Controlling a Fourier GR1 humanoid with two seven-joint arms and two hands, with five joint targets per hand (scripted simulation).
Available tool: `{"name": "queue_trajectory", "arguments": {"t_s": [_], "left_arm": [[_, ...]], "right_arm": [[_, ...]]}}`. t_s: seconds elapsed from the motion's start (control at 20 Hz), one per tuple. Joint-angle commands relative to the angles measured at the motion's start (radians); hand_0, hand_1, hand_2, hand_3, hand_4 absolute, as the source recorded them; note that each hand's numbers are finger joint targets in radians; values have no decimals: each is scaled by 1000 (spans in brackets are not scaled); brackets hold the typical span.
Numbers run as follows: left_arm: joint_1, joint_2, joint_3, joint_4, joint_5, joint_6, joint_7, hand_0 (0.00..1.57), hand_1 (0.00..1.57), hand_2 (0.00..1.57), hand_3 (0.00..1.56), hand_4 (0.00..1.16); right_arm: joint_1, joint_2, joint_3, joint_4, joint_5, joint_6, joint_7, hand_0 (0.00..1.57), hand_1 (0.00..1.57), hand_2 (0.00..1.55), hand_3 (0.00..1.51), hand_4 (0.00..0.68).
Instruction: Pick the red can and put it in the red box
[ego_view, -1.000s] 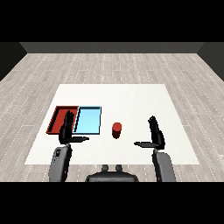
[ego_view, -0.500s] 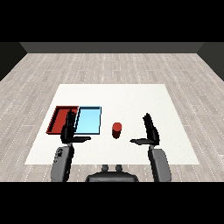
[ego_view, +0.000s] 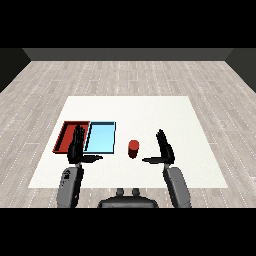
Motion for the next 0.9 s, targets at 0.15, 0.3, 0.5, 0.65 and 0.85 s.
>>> {"name": "queue_trajectory", "arguments": {"t_s": [0.15, 0.3, 0.5, 0.65, 0.85], "left_arm": [[-4, -14, -21, -6, -15, 15, 28, 0, 0, 0, 0, 0], [31, -2, -11, -28, 5, -16, -10, 0, 0, 0, 0, 0], [10, 5, 19, -1, 18, -4, 1, 0, 0, 0, 0, 0], [-10, -1, 16, 65, 23, -23, -38, 0, 0, 0, 0, 0], [17, 5, 8, -81, 29, 4, 70, 0, 0, 0, 0, 0]], "right_arm": [[-73, 5, 50, 148, -49, -24, -42, 0, 0, 0, 0, 0], [-128, 5, 126, 244, -104, -105, -112, 0, 0, 0, 0, 0], [-171, 5, 149, 330, -172, -113, -139, 0, 0, 0, 0, 0], [-115, 5, 202, 296, -190, -136, -154, 0, 0, 0, 0, 0], [-103, -28, 64, 328, -189, 12, -163, 0, 0, 0, 0, 0]]}}
